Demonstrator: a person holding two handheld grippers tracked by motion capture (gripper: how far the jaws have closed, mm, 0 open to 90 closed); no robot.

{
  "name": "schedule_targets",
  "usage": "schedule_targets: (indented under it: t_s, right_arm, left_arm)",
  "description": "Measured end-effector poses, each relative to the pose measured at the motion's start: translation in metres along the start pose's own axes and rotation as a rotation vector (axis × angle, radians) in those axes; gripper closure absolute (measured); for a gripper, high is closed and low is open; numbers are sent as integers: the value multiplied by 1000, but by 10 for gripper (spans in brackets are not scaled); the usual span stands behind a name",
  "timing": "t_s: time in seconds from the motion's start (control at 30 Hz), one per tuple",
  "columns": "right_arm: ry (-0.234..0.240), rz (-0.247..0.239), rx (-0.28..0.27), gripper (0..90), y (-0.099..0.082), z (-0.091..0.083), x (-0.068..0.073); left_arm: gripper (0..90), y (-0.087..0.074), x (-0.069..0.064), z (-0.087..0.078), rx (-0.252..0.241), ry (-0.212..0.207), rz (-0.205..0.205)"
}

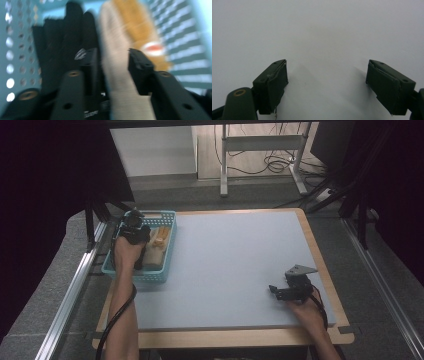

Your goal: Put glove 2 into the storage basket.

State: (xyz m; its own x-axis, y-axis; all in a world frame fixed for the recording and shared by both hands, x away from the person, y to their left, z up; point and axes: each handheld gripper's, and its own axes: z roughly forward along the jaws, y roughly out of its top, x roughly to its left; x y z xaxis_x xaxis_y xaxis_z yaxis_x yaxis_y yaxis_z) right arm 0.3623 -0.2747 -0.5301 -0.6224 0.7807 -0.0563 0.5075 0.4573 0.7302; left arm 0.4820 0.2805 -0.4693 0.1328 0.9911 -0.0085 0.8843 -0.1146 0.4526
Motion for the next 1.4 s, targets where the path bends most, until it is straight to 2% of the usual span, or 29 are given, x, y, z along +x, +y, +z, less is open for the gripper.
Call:
schedule_targets:
  t_s: [0.1, 0.17, 0.23, 0.27, 0.33, 0.37, 0.5, 0.73, 1.0, 1.17, 1.4]
  right_arm:
    - [0, 0, 0, 171, 0, 0, 0]
    - [1, 1, 0, 171, 0, 0, 0]
    - [0, 1, 0, 171, 0, 0, 0]
    - [1, 1, 0, 171, 0, 0, 0]
    - [0, 1, 0, 172, 0, 0, 0]
    - [0, 0, 0, 171, 0, 0, 0]
    - [0, 0, 0, 171, 0, 0, 0]
    - [0, 0, 0, 172, 0, 0, 0]
    - [0, 0, 0, 171, 0, 0, 0]
    - [0, 0, -1, 172, 0, 0, 0]
    - [-1, -1, -1, 171, 0, 0, 0]
  left_arm:
    - [743, -4, 2, 18, 20, -36, -26]
    - [757, -4, 1, 25, 19, -89, -48]
    - [768, -3, -3, 30, 12, -140, -54]
    - [770, -2, -7, 32, 16, -149, -45]
    - [774, -1, -13, 33, 21, -108, -13]
    - [770, 0, -13, 32, 22, -100, -11]
    - [701, -1, -5, 24, -12, -83, -31]
    - [532, -6, 7, 2, -83, -43, -29]
    - [374, -13, 9, -15, -176, -83, -27]
    - [288, -17, 8, -20, -194, -89, -6]
    - [217, -24, 10, -25, -217, -104, -6]
